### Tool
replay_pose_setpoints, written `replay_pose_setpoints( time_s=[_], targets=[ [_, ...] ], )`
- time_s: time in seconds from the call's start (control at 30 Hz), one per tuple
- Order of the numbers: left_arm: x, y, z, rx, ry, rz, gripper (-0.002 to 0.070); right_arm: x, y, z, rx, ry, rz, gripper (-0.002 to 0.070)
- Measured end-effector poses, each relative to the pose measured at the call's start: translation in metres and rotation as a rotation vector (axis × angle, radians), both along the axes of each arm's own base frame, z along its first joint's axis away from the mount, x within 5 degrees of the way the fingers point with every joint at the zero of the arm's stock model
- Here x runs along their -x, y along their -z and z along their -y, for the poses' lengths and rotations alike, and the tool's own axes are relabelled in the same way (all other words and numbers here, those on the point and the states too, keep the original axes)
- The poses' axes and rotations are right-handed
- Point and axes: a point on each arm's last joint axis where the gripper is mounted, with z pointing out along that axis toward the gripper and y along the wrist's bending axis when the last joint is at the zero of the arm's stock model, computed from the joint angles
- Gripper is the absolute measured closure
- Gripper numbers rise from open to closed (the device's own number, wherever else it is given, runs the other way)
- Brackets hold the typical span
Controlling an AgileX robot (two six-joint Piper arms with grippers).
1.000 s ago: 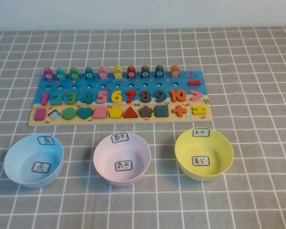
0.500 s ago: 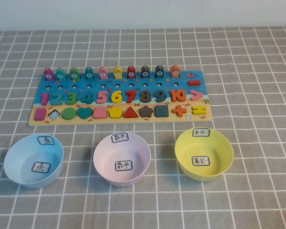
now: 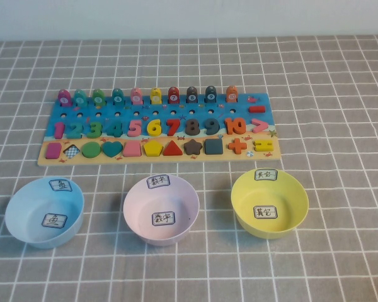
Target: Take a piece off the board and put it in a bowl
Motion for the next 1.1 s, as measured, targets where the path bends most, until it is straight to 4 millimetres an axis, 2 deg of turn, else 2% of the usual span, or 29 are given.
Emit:
replay_pose_setpoints(
  time_s=[0.1,0.37,0.47,0.63,0.77,0.87,1.0,1.1],
  targets=[
    [0.0,-0.004,0.001,0.174,-0.011,0.013,0.0681,0.0,0.0,0.0,0.0,0.0,0.0,0.0695],
    [-0.001,-0.01,0.0,0.293,-0.024,0.049,0.0681,0.0,0.0,0.0,0.0,0.0,0.0,0.0695],
    [0.002,-0.033,0.002,0.296,-0.004,0.055,0.0681,0.0,0.0,0.0,0.0,0.0,0.0,0.0695],
    [-0.006,-0.097,0.006,0.158,0.034,-0.055,0.0681,0.0,0.0,0.0,0.0,0.0,0.0,0.0695],
    [-0.027,-0.141,0.01,-0.025,0.077,-0.225,0.0681,0.0,0.0,0.0,0.0,0.0,0.0,0.0695],
    [-0.051,-0.167,0.012,-0.154,0.121,-0.359,0.0681,0.0,0.0,0.0,0.0,0.0,0.0,0.0695],
    [-0.093,-0.189,0.015,-0.288,0.178,-0.615,0.0681,0.0,0.0,0.0,0.0,0.0,0.0,0.0695],
    [-0.125,-0.201,0.017,-0.346,0.211,-0.743,0.0681,0.0,0.0,0.0,0.0,0.0,0.0,0.0695]
  ],
)
